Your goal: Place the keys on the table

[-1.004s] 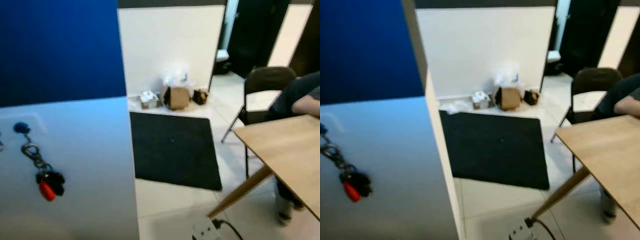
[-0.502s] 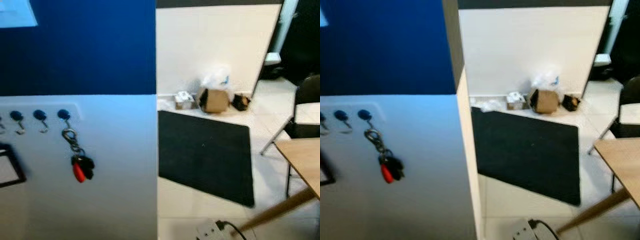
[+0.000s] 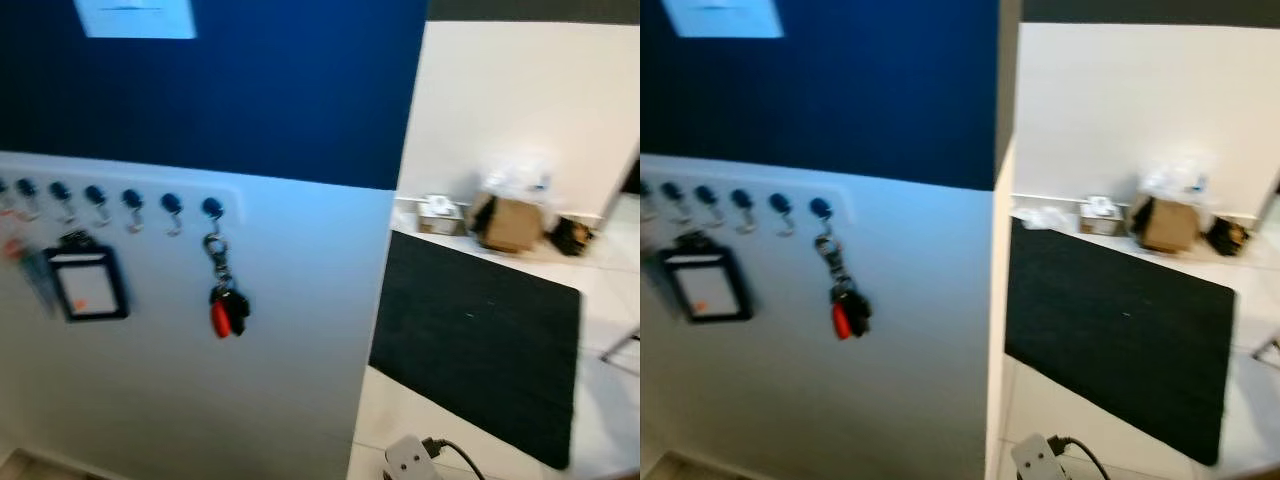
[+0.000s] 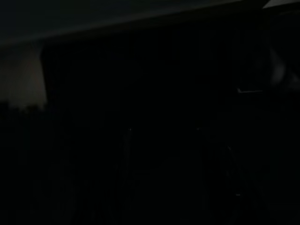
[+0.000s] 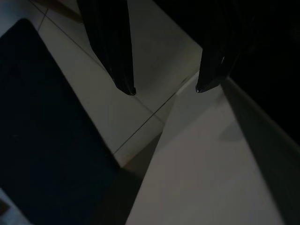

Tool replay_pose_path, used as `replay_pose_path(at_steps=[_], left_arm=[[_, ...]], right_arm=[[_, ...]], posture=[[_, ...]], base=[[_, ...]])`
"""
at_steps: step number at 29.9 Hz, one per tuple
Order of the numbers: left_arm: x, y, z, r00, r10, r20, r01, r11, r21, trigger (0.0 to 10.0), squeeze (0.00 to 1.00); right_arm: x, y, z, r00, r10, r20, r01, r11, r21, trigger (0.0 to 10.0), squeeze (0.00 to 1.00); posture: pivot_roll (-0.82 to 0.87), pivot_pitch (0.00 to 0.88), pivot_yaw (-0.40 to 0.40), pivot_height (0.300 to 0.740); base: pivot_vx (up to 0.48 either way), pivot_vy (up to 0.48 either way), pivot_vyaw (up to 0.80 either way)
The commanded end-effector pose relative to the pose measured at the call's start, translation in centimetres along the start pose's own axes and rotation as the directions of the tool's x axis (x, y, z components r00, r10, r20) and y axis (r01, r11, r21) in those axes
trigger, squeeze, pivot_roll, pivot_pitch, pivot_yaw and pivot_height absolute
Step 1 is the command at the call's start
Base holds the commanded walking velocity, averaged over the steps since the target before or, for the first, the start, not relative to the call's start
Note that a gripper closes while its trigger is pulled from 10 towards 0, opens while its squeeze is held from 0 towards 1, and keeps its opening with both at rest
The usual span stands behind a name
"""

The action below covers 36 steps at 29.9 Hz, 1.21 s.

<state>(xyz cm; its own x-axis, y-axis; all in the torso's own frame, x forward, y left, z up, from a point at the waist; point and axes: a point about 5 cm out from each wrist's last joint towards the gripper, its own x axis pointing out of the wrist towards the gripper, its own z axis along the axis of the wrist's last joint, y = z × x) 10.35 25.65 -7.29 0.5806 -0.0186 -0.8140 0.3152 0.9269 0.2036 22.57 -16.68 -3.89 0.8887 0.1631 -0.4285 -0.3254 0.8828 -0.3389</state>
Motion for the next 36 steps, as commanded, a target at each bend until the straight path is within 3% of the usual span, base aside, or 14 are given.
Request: replay_pose_path(at_steps=[1, 16, 20, 23, 27, 29, 32, 33, 36], left_arm=[[-0.1, 0.0, -0.5, 1.000, -0.001, -0.019, 0.001, 1.000, 0.002, 10.0, 0.00], [-0.2, 0.2, -0.3, 1.000, 0.019, -0.002, -0.019, 1.000, -0.013, 10.0, 0.00], [-0.1, 0.8, 0.1, 0.999, 0.051, 0.014, -0.050, 0.998, -0.029, 10.0, 0.00], [0.3, 2.6, 2.5, 0.989, 0.116, 0.097, -0.109, 0.991, -0.074, 10.0, 0.00], [0.4, 3.4, 3.5, 0.980, 0.149, 0.134, -0.138, 0.986, -0.090, 10.0, 0.00], [0.3, 4.0, 4.4, 0.969, 0.182, 0.166, -0.167, 0.981, -0.102, 10.0, 0.00], [-0.8, 6.7, 8.0, 0.901, 0.308, 0.305, -0.261, 0.948, -0.184, 10.0, 0.00], [-0.8, 6.7, 8.0, 0.901, 0.308, 0.305, -0.261, 0.948, -0.184, 10.0, 0.00], [-2.3, 8.4, 10.8, 0.833, 0.375, 0.408, -0.297, 0.924, -0.243, 10.0, 0.00]], right_arm=[[-0.2, 0.4, -0.4, 1.000, 0.009, -0.018, -0.009, 1.000, 0.004, 10.0, 0.00], [-0.3, 0.4, -0.5, 1.000, 0.008, -0.021, -0.008, 1.000, 0.001, 10.0, 0.00], [-0.3, 0.3, -0.6, 1.000, -0.004, -0.027, 0.004, 1.000, 0.008, 10.0, 0.00], [-0.5, 0.3, -0.8, 0.999, -0.007, -0.035, 0.008, 1.000, 0.022, 10.0, 0.00], [-0.6, 0.3, -1.0, 0.999, -0.008, -0.040, 0.009, 1.000, 0.025, 10.0, 0.00], [-0.6, 0.4, -1.1, 0.999, -0.010, -0.044, 0.011, 1.000, 0.029, 10.0, 0.00], [-1.2, 0.2, -2.0, 0.994, -0.058, -0.090, 0.067, 0.992, 0.104, 10.0, 0.00], [-1.2, 0.2, -2.0, 0.994, -0.058, -0.090, 0.067, 0.992, 0.104, 10.0, 0.00], [-2.3, -0.4, -3.6, 0.976, -0.145, -0.164, 0.175, 0.967, 0.185, 10.0, 0.00]], posture=[[0.17, 0.119, 0.021, 0.740], [0.17, 0.124, 0.017, 0.740], [0.17, 0.123, 0.017, 0.740], [0.17, 0.125, 0.012, 0.740], [0.17, 0.125, 0.012, 0.740], [0.17, 0.125, 0.013, 0.740], [0.17, 0.126, 0.008, 0.740], [0.17, 0.126, 0.008, 0.740], [0.18, 0.130, -0.001, 0.740]], base=[[0.000, 0.000, 0.80], [0.000, 0.000, 0.77], [0.000, 0.000, 0.10], [0.000, 0.000, 0.00], [0.000, 0.000, 0.00], [0.000, 0.000, 0.00], [0.000, 0.000, 0.00], [0.000, 0.000, 0.00], [0.000, 0.000, 0.00]])
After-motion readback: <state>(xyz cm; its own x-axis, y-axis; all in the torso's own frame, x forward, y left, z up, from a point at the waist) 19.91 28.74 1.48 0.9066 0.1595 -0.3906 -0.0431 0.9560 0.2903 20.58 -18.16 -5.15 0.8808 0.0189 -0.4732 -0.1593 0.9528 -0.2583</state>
